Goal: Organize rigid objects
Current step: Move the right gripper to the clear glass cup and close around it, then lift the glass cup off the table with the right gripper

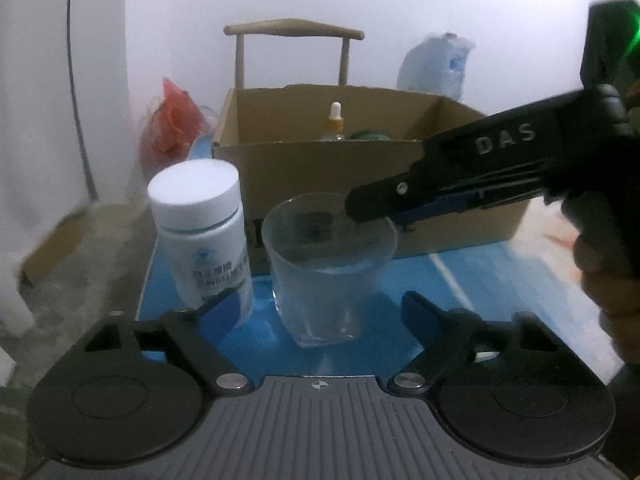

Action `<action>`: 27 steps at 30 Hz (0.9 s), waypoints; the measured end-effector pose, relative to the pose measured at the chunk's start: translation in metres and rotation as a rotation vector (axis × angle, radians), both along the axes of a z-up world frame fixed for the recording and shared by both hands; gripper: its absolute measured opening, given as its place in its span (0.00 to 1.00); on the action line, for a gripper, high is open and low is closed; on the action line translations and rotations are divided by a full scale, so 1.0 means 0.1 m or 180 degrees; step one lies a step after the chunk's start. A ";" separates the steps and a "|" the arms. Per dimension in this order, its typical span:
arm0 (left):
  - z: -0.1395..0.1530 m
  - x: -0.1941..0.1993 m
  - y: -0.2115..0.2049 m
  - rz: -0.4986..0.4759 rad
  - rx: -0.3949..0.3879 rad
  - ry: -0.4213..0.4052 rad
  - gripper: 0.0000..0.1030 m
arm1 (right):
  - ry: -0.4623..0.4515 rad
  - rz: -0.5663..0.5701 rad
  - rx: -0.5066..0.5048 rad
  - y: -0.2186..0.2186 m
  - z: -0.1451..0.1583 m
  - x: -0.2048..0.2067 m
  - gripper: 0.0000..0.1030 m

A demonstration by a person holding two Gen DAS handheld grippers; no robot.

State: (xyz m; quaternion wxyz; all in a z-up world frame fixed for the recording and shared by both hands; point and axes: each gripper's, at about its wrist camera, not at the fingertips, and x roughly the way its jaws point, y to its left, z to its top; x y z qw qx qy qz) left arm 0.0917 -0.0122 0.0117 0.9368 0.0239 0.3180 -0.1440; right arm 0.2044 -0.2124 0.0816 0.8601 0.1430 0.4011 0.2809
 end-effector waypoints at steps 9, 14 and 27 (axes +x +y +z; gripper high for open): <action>-0.01 0.06 -0.07 0.0115 0.0121 -0.0002 0.64 | 0.0014 0.0053 0.0037 0.05 -0.09 -0.01 0.21; 0.00 0.03 -0.15 0.0079 0.0133 0.0010 0.62 | 0.0025 0.0028 0.0059 -0.03 -0.10 -0.04 0.18; 0.08 0.10 -0.40 -0.0090 0.0187 0.0123 0.67 | -0.0043 -0.0112 -0.0122 -0.22 -0.06 -0.16 0.18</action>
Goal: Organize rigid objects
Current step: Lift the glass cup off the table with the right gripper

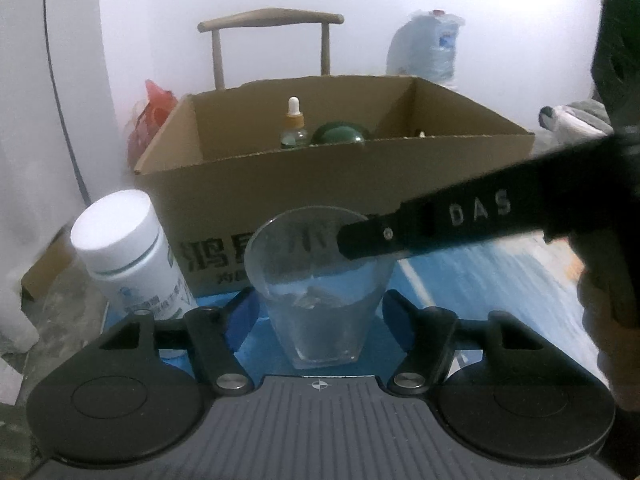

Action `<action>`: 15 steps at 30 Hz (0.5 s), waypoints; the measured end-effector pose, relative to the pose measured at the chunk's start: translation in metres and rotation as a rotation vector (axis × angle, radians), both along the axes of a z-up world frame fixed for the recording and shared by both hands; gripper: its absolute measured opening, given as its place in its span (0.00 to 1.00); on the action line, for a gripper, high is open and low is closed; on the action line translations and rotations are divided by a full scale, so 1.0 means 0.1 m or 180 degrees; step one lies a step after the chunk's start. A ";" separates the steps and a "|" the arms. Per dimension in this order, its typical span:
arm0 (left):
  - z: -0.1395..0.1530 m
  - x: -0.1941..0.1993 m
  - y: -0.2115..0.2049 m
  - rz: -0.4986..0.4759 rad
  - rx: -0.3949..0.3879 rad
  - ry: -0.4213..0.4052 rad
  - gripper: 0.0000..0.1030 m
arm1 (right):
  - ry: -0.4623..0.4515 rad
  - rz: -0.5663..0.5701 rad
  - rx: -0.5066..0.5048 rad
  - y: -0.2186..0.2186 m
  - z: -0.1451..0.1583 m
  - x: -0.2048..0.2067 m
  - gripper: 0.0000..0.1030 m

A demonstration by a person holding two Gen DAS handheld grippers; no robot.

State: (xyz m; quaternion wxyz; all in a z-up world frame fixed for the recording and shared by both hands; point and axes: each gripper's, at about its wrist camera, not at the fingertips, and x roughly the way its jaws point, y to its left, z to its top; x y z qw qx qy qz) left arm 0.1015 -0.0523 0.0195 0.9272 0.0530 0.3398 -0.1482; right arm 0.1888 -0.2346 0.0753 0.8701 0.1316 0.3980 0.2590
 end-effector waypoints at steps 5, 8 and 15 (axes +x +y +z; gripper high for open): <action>0.01 0.03 -0.03 0.0042 0.0062 0.0010 0.66 | 0.0007 -0.0012 0.0016 0.01 -0.02 0.03 0.18; 0.02 0.03 -0.03 0.0063 0.0049 0.0035 0.66 | 0.0004 -0.0010 0.0009 0.01 -0.01 0.03 0.18; 0.06 0.03 -0.02 0.0088 0.0044 0.0059 0.66 | 0.0001 0.0009 -0.0019 0.01 0.00 0.02 0.19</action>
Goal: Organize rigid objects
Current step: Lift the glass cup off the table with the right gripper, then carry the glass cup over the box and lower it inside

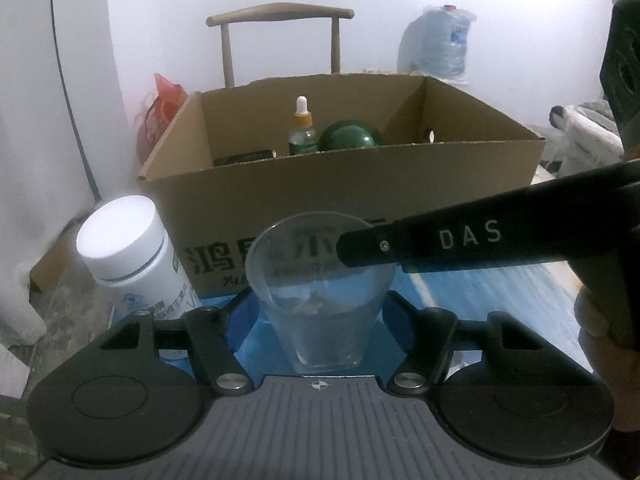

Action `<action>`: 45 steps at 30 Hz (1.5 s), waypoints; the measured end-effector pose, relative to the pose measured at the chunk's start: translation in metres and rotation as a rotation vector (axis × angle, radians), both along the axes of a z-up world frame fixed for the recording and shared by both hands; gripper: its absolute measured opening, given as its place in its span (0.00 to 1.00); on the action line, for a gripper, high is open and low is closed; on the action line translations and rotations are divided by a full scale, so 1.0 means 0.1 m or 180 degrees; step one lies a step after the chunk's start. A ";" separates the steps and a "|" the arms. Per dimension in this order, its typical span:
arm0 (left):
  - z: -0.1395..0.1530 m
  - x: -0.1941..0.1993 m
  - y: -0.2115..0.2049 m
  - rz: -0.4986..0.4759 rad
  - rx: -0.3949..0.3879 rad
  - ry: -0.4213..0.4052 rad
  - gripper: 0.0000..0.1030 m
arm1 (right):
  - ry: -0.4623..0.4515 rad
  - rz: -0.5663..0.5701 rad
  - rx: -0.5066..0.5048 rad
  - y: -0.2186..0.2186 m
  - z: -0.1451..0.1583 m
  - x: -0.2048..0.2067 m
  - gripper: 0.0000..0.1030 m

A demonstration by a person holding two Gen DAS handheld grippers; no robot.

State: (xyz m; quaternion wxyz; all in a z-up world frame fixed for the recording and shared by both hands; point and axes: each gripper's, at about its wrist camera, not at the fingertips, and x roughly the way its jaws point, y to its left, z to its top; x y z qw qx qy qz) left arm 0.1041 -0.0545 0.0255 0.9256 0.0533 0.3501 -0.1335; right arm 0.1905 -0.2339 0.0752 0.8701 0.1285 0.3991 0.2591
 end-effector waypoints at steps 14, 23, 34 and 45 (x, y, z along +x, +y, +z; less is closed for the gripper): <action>0.10 -0.10 0.05 0.0021 0.0006 -0.0098 0.66 | -0.0102 0.0043 -0.0007 0.02 0.10 -0.10 0.19; 0.42 -0.33 0.07 0.0038 -0.0017 -0.0405 0.66 | -0.0400 0.0072 -0.0012 0.01 0.44 -0.30 0.19; 1.24 0.07 -0.24 -0.0362 -0.0299 -0.0886 0.66 | -0.1037 -0.0069 -0.0247 -0.40 1.47 -0.11 0.20; 0.65 1.46 -0.96 -0.0529 -0.0668 0.0376 0.66 | -0.0150 -0.0162 -0.0560 -1.04 0.79 1.14 0.20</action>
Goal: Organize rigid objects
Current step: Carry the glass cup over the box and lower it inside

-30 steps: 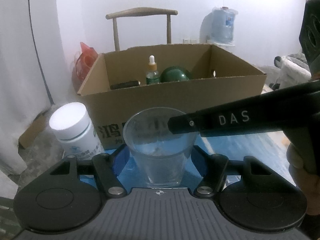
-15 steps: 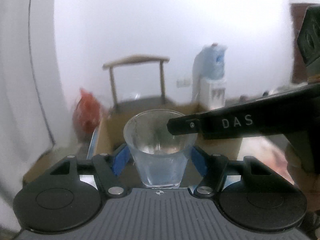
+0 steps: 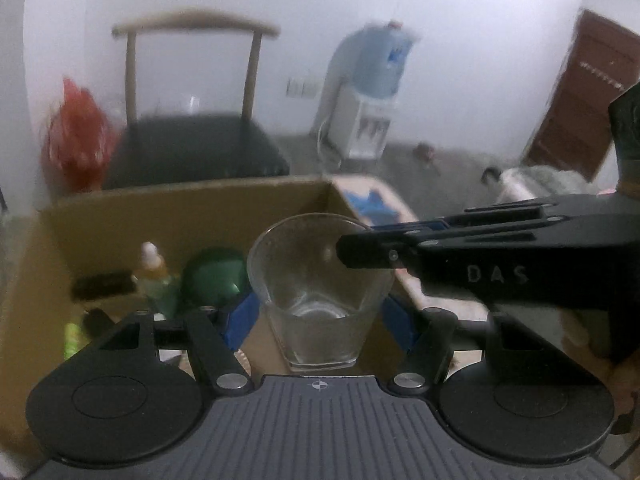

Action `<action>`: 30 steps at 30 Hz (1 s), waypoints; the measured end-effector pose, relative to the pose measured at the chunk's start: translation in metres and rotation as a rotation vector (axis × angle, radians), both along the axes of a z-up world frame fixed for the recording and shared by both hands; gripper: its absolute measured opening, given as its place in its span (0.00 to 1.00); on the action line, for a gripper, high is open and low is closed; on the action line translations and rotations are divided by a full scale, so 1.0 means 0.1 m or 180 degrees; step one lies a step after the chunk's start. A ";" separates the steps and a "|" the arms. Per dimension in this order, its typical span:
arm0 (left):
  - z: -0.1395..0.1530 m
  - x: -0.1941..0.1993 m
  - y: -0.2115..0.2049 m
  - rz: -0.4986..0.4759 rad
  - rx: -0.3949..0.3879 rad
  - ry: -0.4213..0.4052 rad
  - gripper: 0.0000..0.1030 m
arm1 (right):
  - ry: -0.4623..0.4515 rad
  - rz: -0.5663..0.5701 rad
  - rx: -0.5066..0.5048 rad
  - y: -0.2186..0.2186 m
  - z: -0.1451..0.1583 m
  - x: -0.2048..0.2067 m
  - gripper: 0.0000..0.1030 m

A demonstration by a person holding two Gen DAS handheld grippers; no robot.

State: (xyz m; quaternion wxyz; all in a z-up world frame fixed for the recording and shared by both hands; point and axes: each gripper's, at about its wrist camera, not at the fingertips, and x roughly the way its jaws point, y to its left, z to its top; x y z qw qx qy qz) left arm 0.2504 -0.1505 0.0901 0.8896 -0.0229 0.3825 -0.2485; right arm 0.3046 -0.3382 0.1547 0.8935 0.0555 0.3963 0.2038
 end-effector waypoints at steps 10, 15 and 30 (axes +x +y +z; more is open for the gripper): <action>-0.29 0.45 -0.21 0.0136 0.0080 0.0247 0.66 | 0.0106 0.0135 -0.0432 0.02 -0.40 0.50 0.19; -0.37 0.55 -0.29 0.0146 0.0153 0.0311 0.66 | 0.0093 0.0146 -0.0517 -0.02 -0.46 0.59 0.19; -0.31 0.45 -0.28 0.0177 0.0122 0.0226 0.96 | 0.0058 0.0135 -0.0440 -0.07 -0.40 0.56 0.19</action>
